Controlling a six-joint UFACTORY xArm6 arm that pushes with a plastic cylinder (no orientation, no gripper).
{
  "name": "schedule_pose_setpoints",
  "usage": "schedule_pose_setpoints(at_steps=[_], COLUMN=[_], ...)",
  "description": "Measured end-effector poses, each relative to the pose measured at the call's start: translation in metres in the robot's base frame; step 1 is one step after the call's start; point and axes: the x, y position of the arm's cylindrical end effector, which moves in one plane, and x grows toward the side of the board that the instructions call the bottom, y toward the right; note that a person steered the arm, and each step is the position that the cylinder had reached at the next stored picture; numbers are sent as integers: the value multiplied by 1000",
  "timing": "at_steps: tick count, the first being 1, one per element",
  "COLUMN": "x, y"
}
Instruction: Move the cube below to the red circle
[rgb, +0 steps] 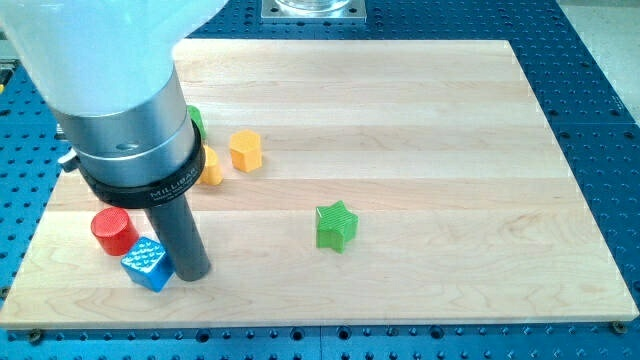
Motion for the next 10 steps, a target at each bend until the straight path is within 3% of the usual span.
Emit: schedule_pose_setpoints(at_steps=[1, 3, 4, 8, 10], x=[-14, 13, 6, -27, 45], y=[25, -74, -23, -67, -54])
